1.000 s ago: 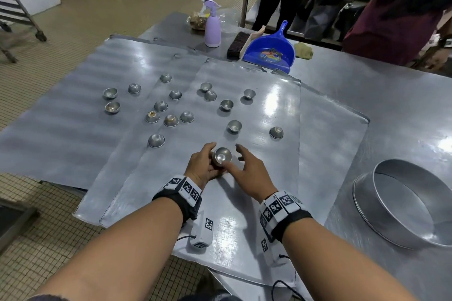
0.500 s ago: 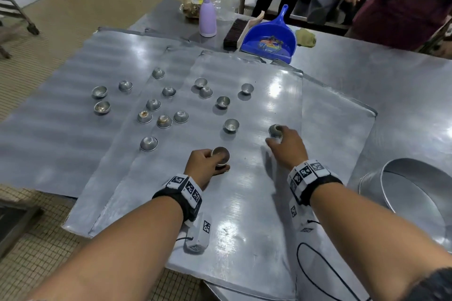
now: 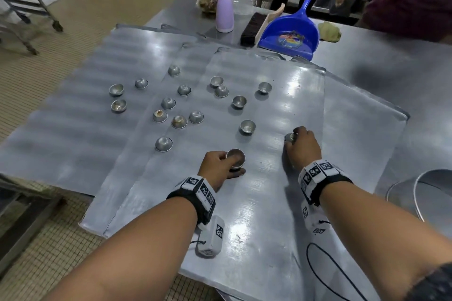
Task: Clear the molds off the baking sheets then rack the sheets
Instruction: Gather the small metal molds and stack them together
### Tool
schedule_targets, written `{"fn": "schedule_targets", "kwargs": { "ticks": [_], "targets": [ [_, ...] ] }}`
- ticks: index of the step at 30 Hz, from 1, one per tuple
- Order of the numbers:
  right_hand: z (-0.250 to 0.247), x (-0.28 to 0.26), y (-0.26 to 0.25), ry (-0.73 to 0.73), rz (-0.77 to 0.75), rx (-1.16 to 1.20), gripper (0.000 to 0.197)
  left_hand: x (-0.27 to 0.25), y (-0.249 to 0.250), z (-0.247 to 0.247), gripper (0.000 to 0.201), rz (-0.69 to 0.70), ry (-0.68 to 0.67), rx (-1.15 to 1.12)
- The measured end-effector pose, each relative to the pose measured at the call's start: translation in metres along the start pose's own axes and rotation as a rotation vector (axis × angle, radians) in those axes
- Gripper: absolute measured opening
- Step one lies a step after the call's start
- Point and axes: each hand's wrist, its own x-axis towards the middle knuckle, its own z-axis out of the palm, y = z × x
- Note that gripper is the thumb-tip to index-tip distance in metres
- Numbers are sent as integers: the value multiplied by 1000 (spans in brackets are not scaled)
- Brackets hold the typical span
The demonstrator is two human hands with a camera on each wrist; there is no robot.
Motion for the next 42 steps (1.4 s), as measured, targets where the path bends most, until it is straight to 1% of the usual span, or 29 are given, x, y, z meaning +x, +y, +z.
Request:
{"fn": "schedule_targets", "kwargs": {
  "ticks": [3, 5, 11, 16, 18, 22, 25, 30, 33, 35, 38, 40, 42],
  "targets": [
    [8, -12, -4, -1, -22, -29, 44, 0, 1, 0, 15, 2, -16, 2],
    [13, -19, -6, -25, -34, -39, 41, 0, 2, 0, 16, 2, -17, 2],
    [22, -42, -9, -28, -69, 20, 39, -2, 3, 1, 15, 5, -23, 15],
    [22, -57, -9, -82, -35, 138, 54, -4, 3, 2, 15, 14, -27, 14],
    [20, -60, -9, -74, -27, 199, 50, -4, 3, 1, 16, 15, -25, 17],
    [17, -72, -4, 21, -25, 358, 31, -4, 3, 1, 13, 21, -30, 8],
    [20, -83, -1, 42, -35, 365, 21, -4, 2, 0, 13, 25, -31, 8],
    [24, -94, -3, 42, -70, 353, 18, -5, 2, 0, 14, 25, -28, 9],
    [23, -97, -1, 39, -72, 365, 23, -5, 1, 1, 14, 39, -23, 23],
    [24, -98, 0, 24, -80, 369, 34, -6, 0, 1, 16, 54, -21, 32],
    [24, -102, 3, -9, -93, 314, 53, -8, 0, 1, 22, 71, -22, 43],
    [24, -104, 4, -17, -110, 264, 57, -9, 0, 1, 21, 83, -31, 62],
    [23, -106, 6, -22, -118, 224, 58, -11, 0, 1, 18, 99, -31, 82]
  ]
}}
